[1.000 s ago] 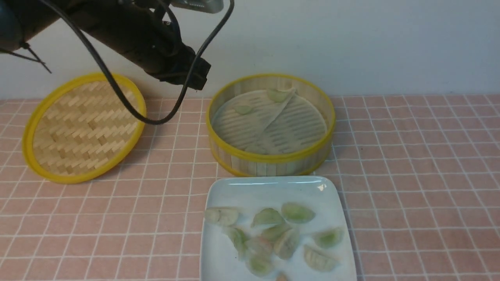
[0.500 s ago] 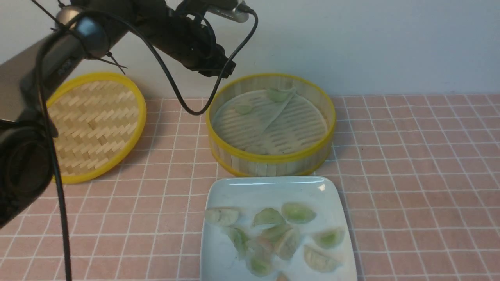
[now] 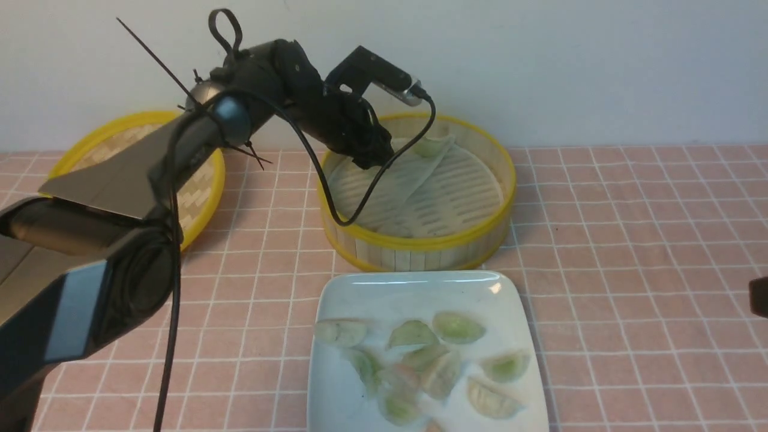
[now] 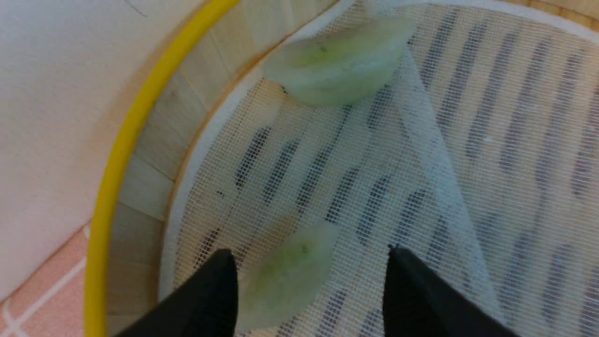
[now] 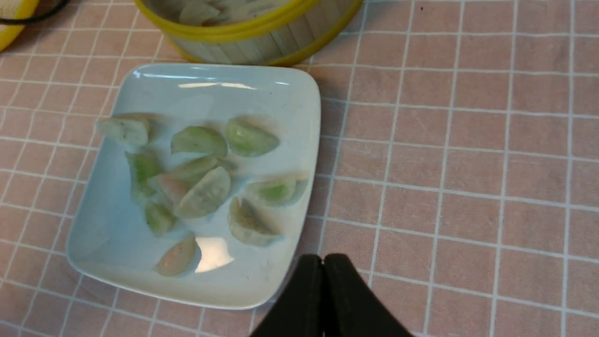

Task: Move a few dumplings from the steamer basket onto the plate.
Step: Use the left arm to grab a dumpling from the steamer, then use the left arm to put the dumpling into the plate

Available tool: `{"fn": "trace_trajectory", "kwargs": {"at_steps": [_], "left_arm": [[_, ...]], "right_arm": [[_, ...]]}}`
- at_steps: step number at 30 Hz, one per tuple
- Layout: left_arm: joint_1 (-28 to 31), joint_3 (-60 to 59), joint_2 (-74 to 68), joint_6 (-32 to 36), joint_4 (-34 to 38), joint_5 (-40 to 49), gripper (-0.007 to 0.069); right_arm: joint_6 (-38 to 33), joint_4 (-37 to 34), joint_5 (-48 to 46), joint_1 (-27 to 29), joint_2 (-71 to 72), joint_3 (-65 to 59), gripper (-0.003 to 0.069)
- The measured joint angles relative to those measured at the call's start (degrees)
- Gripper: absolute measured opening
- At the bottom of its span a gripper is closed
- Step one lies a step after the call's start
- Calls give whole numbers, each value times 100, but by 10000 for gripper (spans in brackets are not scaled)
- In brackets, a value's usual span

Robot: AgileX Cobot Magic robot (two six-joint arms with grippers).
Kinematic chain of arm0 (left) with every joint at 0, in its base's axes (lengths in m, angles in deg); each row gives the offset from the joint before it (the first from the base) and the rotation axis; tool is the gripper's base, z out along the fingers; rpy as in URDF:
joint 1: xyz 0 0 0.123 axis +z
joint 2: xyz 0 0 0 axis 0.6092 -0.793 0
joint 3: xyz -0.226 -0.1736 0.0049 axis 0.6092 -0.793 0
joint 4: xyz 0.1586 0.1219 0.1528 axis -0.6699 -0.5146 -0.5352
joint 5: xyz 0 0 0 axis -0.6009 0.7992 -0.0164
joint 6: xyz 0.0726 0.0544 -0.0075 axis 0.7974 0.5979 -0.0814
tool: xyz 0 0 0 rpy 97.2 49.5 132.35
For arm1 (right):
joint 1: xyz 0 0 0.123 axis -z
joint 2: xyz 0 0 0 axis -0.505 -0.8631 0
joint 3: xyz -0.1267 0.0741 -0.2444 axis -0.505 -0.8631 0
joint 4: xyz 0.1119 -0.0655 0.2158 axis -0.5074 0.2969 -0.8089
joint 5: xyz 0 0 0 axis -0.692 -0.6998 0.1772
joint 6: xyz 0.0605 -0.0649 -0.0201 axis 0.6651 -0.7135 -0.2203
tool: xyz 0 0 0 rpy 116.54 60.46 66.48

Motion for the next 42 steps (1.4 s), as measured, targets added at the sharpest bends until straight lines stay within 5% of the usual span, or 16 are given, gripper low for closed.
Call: {"fn": "trace_trajectory", "kwargs": {"at_steps": [13,18,26,33,35,42], "left_arm": [[-19,34,-481,405,45,-499,360],[-101,55,-464,306,-365,-452,152],[-155,11,269,-532,-1178,588,155],[-155,29,1316,-1004,-1220,1633,155],[-157,29,1695,-1073,-1166,2511,155],[-226,-865,2623,-1619,-987,2868,155]], "right_arm": [[-70,-106,-171,0,0,0,-14],[-87,-112,-177,0,0,0,-14],[-94,-119,-176,0,0,0,-14],[-106,-163,-164,0,0,0,-14],[-106,-269,-164,0,0,0,-14],[-183,-394,-79,0,0,0,-14]]}}
